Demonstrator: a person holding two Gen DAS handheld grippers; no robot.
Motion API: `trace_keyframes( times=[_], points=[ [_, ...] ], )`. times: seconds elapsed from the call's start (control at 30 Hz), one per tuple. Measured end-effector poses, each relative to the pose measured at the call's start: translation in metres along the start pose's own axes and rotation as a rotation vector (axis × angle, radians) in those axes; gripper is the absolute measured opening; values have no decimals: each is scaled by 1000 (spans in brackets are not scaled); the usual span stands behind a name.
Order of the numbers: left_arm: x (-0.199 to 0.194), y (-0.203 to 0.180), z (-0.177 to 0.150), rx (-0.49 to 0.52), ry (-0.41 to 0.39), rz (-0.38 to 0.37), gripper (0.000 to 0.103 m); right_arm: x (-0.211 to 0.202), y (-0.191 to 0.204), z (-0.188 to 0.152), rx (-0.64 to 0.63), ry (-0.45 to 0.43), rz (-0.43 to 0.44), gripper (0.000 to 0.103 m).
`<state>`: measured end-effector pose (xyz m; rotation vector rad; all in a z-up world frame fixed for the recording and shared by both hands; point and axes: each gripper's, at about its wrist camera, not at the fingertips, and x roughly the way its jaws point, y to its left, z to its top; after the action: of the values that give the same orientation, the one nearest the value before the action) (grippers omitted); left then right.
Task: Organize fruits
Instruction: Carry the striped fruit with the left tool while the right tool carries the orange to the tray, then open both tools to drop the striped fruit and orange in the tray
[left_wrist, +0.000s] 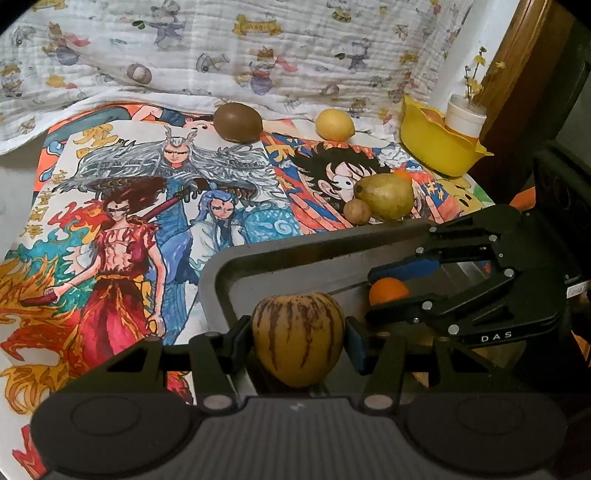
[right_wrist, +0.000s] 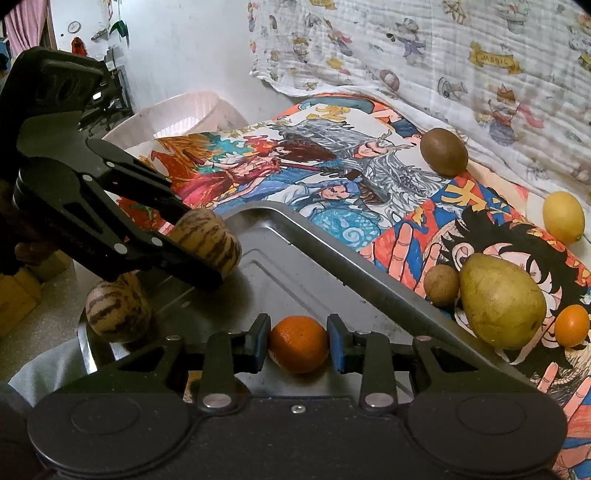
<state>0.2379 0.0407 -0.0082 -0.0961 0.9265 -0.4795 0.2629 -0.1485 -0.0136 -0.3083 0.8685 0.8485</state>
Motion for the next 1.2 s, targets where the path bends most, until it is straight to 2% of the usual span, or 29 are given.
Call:
trace_keyframes(
  times=[0.3,0.5,0.6,0.7,0.87,1.0,1.2],
  points=[
    [2,0,0,-9,4,3,57,-3,2,-3,-1,-14,-19,39],
    [0,2,1,-39,-1,7,59,-15,1,-5,12,-32,-45,46],
    [-7,1,0,-67,-20,6,65,-26,2,-8,19,-42,-61,49],
    [-19,-3,-4,-79,-58,26,81,-39,5,-11,24,-66,-72,55],
    [-42,-8,-13,-103,-90,54,95,-61,14,-15,30,-111,-61,71],
    [-60,-15,-25,-103,-109,91,99,-75,24,-21,27,-131,-42,80],
    [-83,-26,-50,-101,-131,103,102,-93,45,-33,8,-134,-15,96]
  ],
)
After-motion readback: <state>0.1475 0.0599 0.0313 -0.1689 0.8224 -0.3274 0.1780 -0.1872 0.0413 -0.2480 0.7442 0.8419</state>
